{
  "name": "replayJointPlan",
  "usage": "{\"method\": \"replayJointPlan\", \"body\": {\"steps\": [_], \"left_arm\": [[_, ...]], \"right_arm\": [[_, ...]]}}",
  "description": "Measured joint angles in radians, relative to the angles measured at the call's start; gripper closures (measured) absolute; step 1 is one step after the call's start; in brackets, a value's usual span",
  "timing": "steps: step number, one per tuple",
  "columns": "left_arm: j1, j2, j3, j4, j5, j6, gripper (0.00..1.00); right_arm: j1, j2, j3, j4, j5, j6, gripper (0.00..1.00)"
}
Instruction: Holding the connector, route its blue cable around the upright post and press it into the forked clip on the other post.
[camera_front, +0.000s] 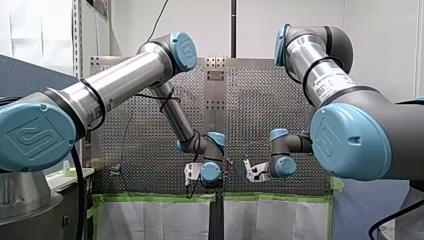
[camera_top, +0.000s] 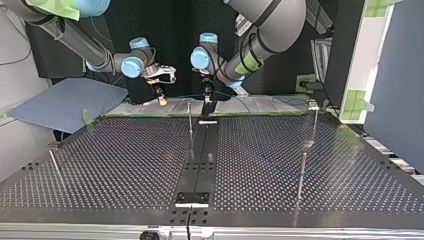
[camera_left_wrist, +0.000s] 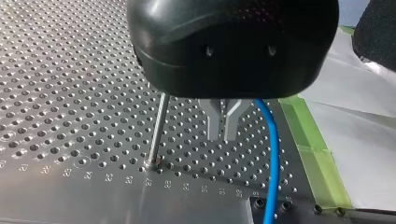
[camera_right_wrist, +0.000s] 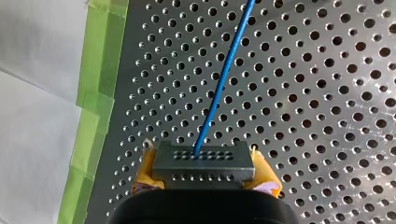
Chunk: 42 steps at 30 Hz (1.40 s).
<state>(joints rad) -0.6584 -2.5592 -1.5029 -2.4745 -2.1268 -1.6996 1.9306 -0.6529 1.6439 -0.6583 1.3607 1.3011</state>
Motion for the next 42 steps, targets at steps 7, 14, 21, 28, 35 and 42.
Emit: {"method": "replayJointPlan", "body": {"steps": [7, 14, 21, 28, 35, 42], "left_arm": [[0.0, 0.0, 0.0, 0.0, 0.0, 0.0, 0.97], [0.0, 0.0, 0.0, 0.0, 0.0, 0.0, 0.97], [0.0, 0.0, 0.0, 0.0, 0.0, 0.0, 0.95], [0.0, 0.0, 0.0, 0.0, 0.0, 0.0, 0.87], [0.0, 0.0, 0.0, 0.0, 0.0, 0.0, 0.87], [-0.001, 0.01, 0.0, -0.005, 0.0, -0.001, 0.87]], "right_arm": [[0.0, 0.0, 0.0, 0.0, 0.0, 0.0, 1.0], [0.0, 0.0, 0.0, 0.0, 0.0, 0.0, 1.0], [-0.001, 0.0, 0.0, 0.0, 0.0, 0.0, 1.0], [0.0, 0.0, 0.0, 0.0, 0.0, 0.0, 1.0], [0.0, 0.0, 0.0, 0.0, 0.0, 0.0, 1.0], [-0.002, -0.007, 0.0, 0.001, 0.001, 0.0, 1.0]]}}
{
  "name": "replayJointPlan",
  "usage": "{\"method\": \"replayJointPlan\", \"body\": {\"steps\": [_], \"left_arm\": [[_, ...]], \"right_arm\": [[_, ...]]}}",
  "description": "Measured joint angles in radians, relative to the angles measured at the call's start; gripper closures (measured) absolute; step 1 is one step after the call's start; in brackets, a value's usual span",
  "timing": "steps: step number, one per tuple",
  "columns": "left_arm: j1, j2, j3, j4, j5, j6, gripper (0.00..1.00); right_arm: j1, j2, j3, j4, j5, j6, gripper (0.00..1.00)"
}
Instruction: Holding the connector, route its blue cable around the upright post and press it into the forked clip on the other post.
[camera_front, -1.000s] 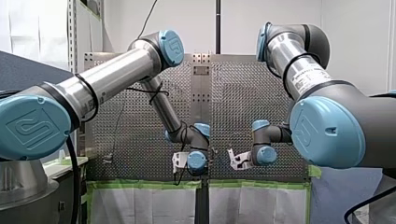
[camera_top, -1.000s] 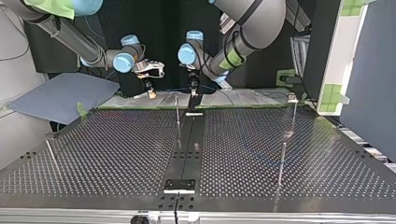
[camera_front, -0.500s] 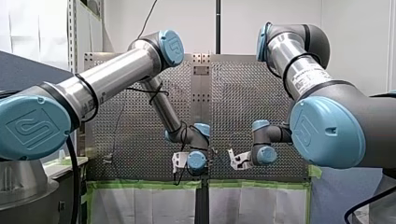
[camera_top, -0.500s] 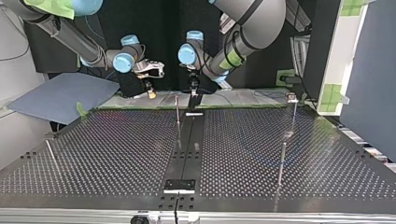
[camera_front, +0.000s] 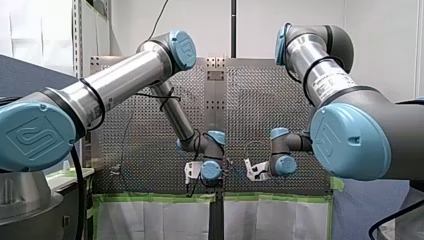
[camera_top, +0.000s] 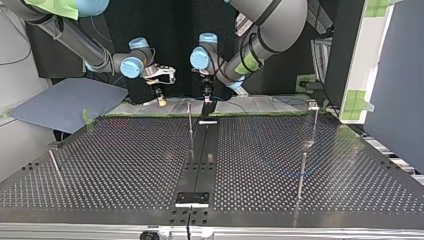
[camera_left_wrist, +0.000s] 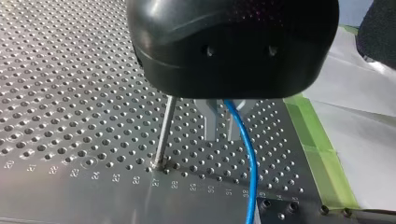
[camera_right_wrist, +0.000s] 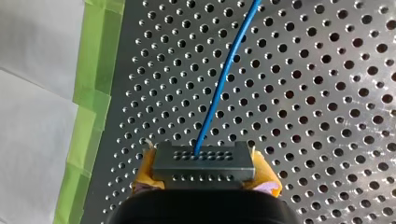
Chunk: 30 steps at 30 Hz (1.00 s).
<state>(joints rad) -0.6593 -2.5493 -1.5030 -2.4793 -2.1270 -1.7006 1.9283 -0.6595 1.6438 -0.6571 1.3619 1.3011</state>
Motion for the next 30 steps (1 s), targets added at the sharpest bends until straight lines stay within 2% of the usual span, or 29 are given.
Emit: {"method": "replayJointPlan", "body": {"steps": [22, 26, 30], "left_arm": [[0.002, 0.0, 0.002, -0.004, -0.002, 0.002, 0.87], [0.026, -0.027, 0.03, -0.03, -0.03, 0.013, 0.87], [0.038, -0.061, 0.057, -0.044, -0.048, 0.016, 0.87]], "right_arm": [[-0.002, -0.002, -0.001, 0.001, 0.001, -0.001, 1.0], [-0.022, 0.018, -0.014, 0.022, 0.006, -0.021, 1.0], [-0.038, 0.055, -0.019, 0.054, 0.008, -0.058, 1.0]]}}
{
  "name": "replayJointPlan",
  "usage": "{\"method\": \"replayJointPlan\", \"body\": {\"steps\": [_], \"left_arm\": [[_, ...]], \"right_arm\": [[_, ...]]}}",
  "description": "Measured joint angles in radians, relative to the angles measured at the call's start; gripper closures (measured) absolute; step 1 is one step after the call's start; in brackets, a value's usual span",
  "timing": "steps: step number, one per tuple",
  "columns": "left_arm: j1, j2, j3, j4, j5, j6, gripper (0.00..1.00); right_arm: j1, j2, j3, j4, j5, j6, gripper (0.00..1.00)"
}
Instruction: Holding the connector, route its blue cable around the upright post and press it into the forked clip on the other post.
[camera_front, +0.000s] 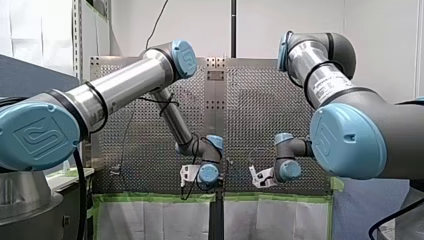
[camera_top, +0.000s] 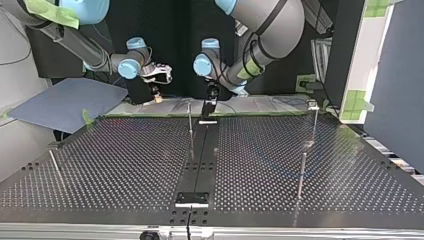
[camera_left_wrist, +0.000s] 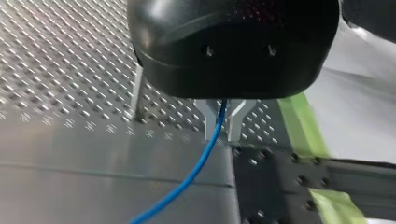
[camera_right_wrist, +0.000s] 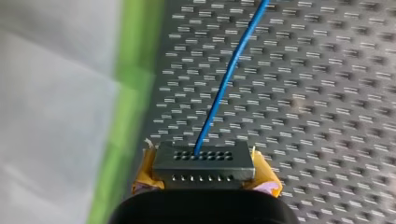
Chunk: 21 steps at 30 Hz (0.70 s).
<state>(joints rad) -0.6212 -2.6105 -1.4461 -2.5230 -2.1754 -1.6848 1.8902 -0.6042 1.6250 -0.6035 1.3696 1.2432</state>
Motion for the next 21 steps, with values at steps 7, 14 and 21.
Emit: {"method": "replayJointPlan", "body": {"steps": [7, 14, 21], "left_arm": [[0.003, -0.017, 0.009, -0.003, -0.005, 0.001, 0.87], [0.003, -0.018, 0.009, -0.004, -0.005, 0.001, 0.87], [0.003, -0.01, 0.02, 0.009, 0.008, -0.001, 0.87]], "right_arm": [[-0.004, 0.052, -0.001, 0.014, 0.0, -0.025, 1.0], [-0.004, 0.058, -0.001, 0.014, 0.0, -0.026, 1.0], [-0.002, 0.05, -0.011, 0.017, 0.001, -0.027, 1.0]]}}
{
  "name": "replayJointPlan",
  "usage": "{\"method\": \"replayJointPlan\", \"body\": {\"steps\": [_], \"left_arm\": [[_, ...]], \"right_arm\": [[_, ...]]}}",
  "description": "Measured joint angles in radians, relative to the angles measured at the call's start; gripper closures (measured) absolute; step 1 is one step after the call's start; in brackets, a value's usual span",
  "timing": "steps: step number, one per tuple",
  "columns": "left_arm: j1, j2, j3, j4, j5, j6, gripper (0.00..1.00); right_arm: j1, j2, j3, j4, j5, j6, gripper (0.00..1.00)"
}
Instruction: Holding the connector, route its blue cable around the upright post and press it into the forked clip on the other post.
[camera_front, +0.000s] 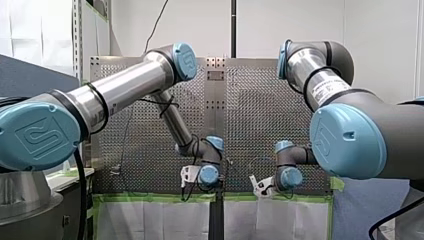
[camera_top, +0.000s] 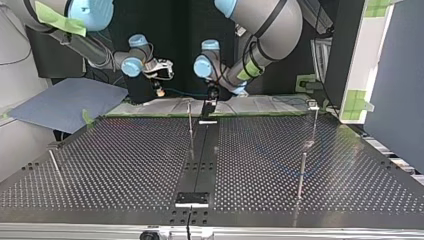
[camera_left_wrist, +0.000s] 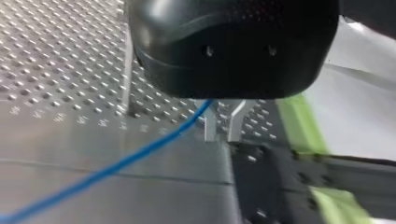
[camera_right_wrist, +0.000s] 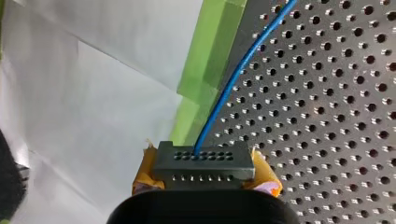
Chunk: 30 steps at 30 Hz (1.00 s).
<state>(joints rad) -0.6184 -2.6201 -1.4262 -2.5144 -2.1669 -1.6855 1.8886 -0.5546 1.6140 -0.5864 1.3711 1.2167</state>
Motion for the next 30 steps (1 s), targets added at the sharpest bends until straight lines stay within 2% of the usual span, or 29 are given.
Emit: {"method": "replayJointPlan", "body": {"steps": [5, 11, 13, 17, 22, 30], "left_arm": [[-0.001, 0.04, -0.009, 0.029, 0.005, -0.013, 0.87], [-0.007, 0.088, -0.028, 0.012, 0.001, -0.022, 0.87], [-0.008, 0.094, -0.04, 0.011, -0.004, -0.026, 0.87], [-0.01, 0.098, -0.068, 0.026, -0.007, -0.031, 0.87], [-0.01, 0.098, -0.081, 0.036, -0.007, -0.028, 0.87], [-0.011, 0.097, -0.091, 0.044, 0.022, -0.008, 0.87]], "right_arm": [[0.012, -0.042, -0.011, 0.016, 0.029, 0.027, 1.0], [0.02, -0.098, -0.011, 0.019, 0.046, 0.042, 1.0], [0.03, -0.111, -0.002, 0.008, 0.059, 0.056, 1.0], [0.044, -0.119, 0.012, -0.019, 0.094, 0.084, 1.0], [0.056, -0.12, 0.017, -0.038, 0.134, 0.101, 1.0], [0.066, -0.12, 0.049, -0.071, 0.143, 0.117, 1.0]]}}
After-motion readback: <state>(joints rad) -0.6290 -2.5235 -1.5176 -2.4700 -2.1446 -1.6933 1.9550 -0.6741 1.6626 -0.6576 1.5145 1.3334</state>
